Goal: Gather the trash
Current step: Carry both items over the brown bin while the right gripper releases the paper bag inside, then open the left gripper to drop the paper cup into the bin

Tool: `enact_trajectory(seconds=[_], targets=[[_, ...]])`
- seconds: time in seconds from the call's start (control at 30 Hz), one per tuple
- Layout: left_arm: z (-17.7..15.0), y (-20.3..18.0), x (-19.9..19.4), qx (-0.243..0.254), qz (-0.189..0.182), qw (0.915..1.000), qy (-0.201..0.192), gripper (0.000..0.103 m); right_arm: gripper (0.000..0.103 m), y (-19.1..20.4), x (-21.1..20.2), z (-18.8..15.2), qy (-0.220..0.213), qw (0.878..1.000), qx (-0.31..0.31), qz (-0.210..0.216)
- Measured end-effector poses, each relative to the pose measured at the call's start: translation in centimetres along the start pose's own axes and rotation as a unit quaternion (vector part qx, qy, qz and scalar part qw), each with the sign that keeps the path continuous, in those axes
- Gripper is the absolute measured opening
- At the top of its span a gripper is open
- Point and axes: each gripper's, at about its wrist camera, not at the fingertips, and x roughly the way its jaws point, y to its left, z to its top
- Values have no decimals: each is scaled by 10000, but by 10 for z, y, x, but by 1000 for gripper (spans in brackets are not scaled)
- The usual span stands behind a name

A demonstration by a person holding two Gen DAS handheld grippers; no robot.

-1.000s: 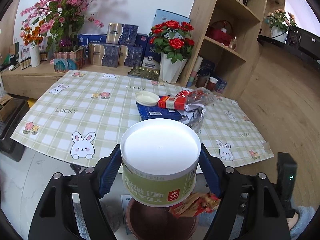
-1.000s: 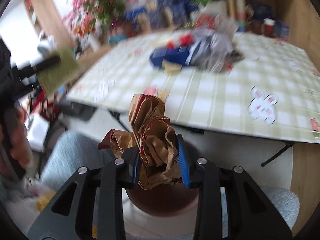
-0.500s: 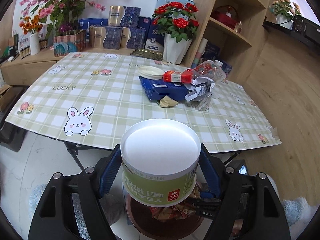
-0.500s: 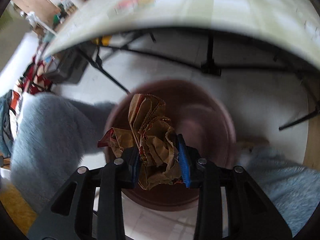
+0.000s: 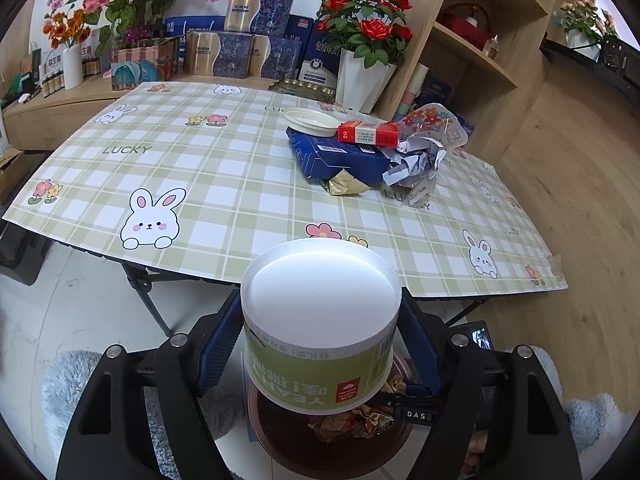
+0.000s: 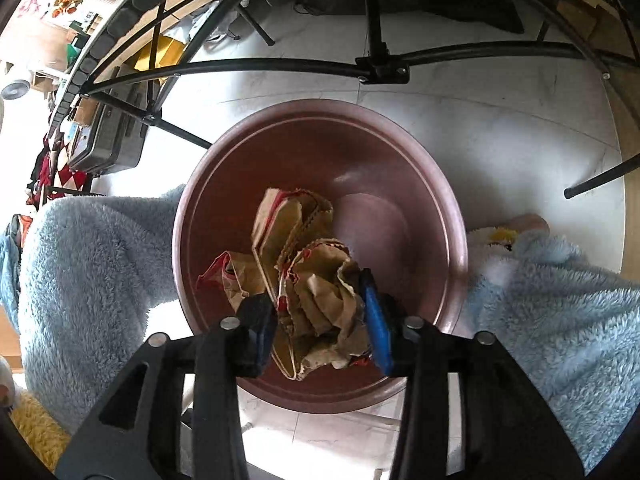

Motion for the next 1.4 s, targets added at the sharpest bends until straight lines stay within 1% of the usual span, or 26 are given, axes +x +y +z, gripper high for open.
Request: enact_trajectory(seconds=[0.1,0.23,0.27,0.3,0.37,0.4,0.47,0.53,0.57,0.63,0.73,0.8,0.83,0.9,0.97,1.03,1.1,1.13,1.27,1.4], targets=[[0,0,0,-7,12,10000,3,73,52,1,-3,1,-106,9999,-77,16],[-1,0,2,-11,-19,10000,34,73,73,3,-15,2,-381,9992,-102,-17],[-2,0,2,-8,-24,10000,38,73,74,4,-20,1,-467,9988,-109,-12],[-2,-1,3,3,-34,10000,44,73,75,5,-26,1,-610,9980,-135,18],[-3,-2,3,29,-60,10000,46,73,89,6,-40,-1,-883,9960,-158,10],[-4,-3,3,55,-70,10000,40,73,91,7,-52,-2,-1149,9932,-205,-15],[-6,-5,3,151,-91,9998,14,73,97,10,-74,-4,-1611,9865,-294,-7],[-10,-8,5,261,-182,9995,39,73,97,13,-103,-9,-2279,9726,-463,-61],[-12,-10,7,317,-252,9992,66,73,97,14,-117,-13,-2602,9637,-594,-90],[-16,-14,12,396,-320,9986,164,73,97,14,-135,-20,-3028,9499,-753,-199],[-19,-23,20,617,-435,9967,303,73,97,9,-155,-28,-3469,9330,-885,-369],[-22,-28,28,682,-478,9954,471,73,97,3,-161,-31,-3644,9265,-842,-423],[-24,-29,33,668,-506,9949,560,73,97,-3,-162,-30,-3678,9261,-752,-368],[-26,-29,39,647,-506,9943,672,73,97,-14,-160,-27,-3641,9298,-492,-222],[-25,-29,43,623,-458,9946,691,73,97,-21,-157,-24,-3597,9323,-316,-190],[-24,-27,45,571,-365,9953,694,74,97,-25,-155,-23,-3641,9310,-190,-186],[-22,-24,46,472,-271,9961,692,81,97,-28,-155,-24,-3712,9283,-70,-196],[-21,-21,47,405,-224,9966,682,87,97,-27,-153,-26,-3723,9279,-34,-199],[-16,-11,49,194,-20,9975,677,93,97,-33,-149,-23,-3629,9316,100,-182],[-12,-3,54,34,168,9971,742,96,97,-36,-150,-21,-3655,9306,154,-115]])
